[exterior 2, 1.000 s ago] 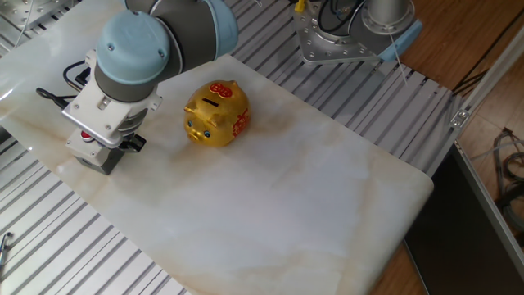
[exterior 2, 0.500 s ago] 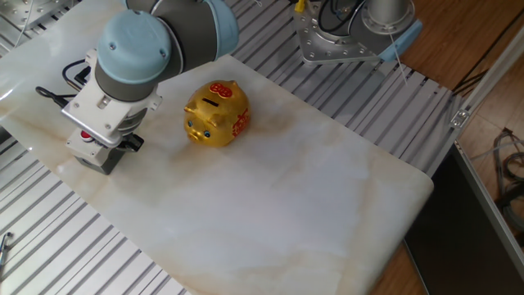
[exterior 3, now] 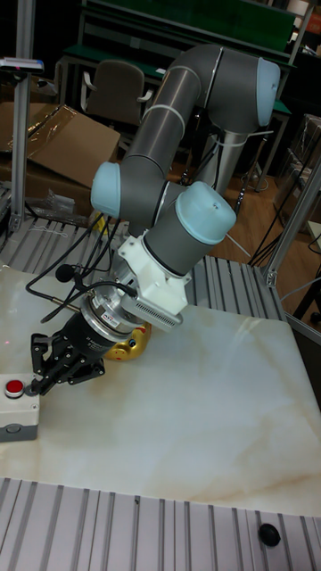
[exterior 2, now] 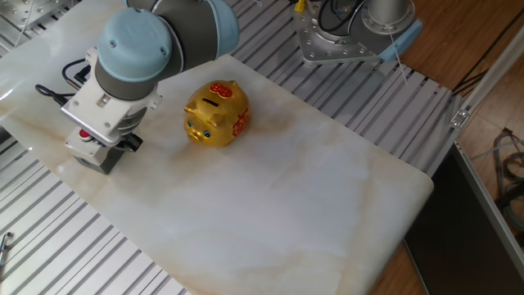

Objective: Drop coins into a piggy bank

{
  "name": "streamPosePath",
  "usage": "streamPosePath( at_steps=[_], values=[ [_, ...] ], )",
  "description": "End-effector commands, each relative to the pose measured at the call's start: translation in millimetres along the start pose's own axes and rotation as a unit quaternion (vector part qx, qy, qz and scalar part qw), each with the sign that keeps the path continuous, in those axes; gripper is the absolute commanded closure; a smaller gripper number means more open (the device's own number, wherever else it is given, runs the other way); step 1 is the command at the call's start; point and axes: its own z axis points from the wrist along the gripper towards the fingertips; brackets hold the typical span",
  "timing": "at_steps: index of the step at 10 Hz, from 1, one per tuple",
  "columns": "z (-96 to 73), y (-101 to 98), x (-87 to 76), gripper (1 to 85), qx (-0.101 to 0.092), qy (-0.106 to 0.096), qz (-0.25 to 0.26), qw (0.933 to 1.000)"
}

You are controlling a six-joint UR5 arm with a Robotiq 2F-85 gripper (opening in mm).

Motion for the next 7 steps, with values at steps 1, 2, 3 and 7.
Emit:
streamPosePath(
  at_steps=[1, 2, 3, 7],
  values=[
    [-1.1, 2.2, -1.3, 71.3, -0.007, -0.003, 0.01, 0.9999],
    [-2.9, 2.2, -1.7, 73.0, -0.004, -0.002, 0.011, 0.9999],
    [-7.6, 3.5, -2.3, 75.0, -0.001, 0.0, 0.015, 0.9999],
    [-9.5, -2.9, -5.1, 77.3, -0.002, -0.006, 0.013, 0.9999]
  ],
)
